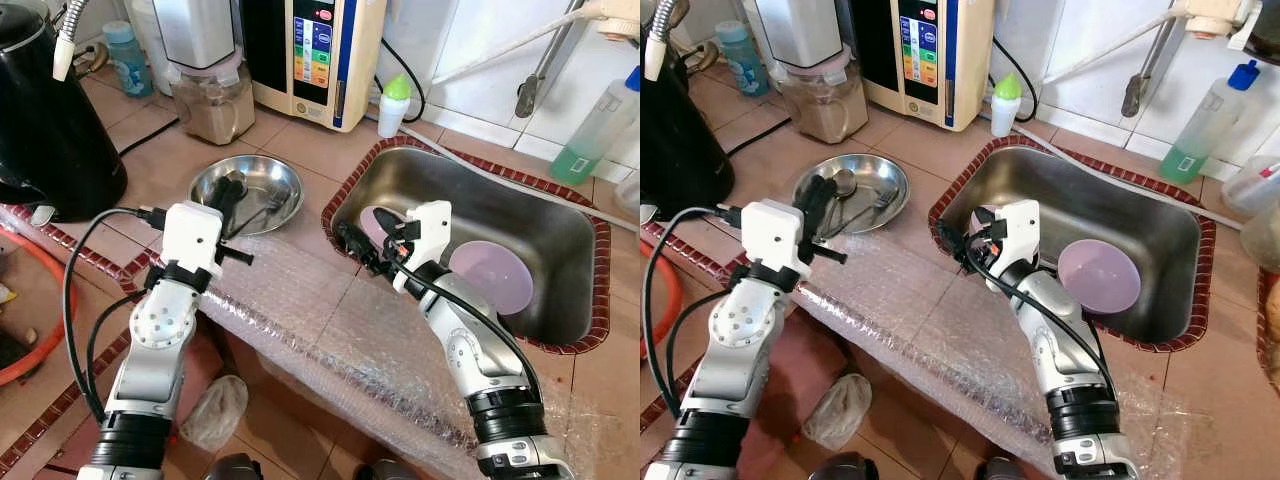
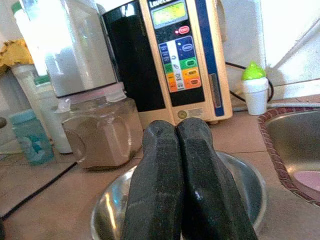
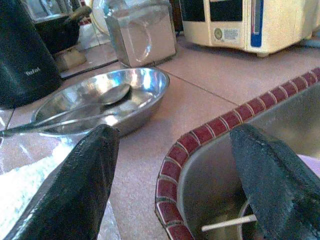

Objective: Kitchen organization

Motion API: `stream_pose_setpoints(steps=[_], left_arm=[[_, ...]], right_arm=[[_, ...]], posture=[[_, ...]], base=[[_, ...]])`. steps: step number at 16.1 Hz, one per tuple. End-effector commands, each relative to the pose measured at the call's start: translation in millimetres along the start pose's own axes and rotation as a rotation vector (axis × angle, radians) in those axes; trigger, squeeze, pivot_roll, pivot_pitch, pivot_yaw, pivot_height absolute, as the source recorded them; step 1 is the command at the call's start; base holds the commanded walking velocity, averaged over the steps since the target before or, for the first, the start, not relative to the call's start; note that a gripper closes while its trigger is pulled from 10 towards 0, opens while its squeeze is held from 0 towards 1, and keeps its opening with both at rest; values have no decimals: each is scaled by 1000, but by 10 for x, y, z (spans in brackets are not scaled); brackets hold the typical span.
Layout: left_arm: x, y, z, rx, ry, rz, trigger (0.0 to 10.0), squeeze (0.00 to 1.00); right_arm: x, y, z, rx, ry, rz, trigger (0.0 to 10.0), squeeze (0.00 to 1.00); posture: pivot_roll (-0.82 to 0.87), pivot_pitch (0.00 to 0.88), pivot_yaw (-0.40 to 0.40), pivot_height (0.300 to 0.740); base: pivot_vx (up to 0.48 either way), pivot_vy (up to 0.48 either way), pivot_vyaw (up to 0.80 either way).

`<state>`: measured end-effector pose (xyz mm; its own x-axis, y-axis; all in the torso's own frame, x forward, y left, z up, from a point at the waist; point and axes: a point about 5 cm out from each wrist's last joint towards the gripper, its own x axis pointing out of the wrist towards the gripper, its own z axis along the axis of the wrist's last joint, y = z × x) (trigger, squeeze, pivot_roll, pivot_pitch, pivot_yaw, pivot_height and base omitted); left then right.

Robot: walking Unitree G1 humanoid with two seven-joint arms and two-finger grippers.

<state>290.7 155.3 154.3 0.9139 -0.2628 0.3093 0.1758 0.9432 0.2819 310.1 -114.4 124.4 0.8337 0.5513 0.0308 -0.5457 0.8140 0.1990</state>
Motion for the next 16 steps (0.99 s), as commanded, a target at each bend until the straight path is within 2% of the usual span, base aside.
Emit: stream_pose_setpoints(steps=[1,4,6,7,8,9,11,16], left_arm=[[10,70,51,21,-24,20,0,0],[8,98,38,24,-17,26,0,0],[4,148,34,68,-5,82,0,0],[-37,188,-19,58,28,122,10000,0],[-80,200,-76,22,56,137,10000,643],[-97,185,-94,7,62,126,10000,1000],[-114,-66,-71,-52,49,-38,10000,1000],[-113,-271,-70,-56,40,-126,10000,1000]], right_arm=[[12,-14,25,-11,-8,-9,10000,0],[5,-11,13,-9,-9,-13,10000,0],[-4,-15,12,-10,-9,-18,10000,0],[-11,-17,10,-11,-8,-21,10000,0],[-18,-21,6,-11,-6,-23,10000,0],[-22,-24,1,-12,-4,-24,10000,0],[-26,-23,-14,-11,3,-26,10000,0],[-10,4,-22,-11,7,-16,10000,0]], posture=[[40,12,-26,740],[40,11,-22,740],[30,13,-17,740],[29,15,-17,740],[29,15,-17,740],[29,15,-17,740],[34,23,-21,740],[34,27,-26,740]], base=[[0,0,0],[0,0,0],[0,0,0],[0,0,0],[0,0,0],[0,0,0],[0,0,0],[0,0,0]])
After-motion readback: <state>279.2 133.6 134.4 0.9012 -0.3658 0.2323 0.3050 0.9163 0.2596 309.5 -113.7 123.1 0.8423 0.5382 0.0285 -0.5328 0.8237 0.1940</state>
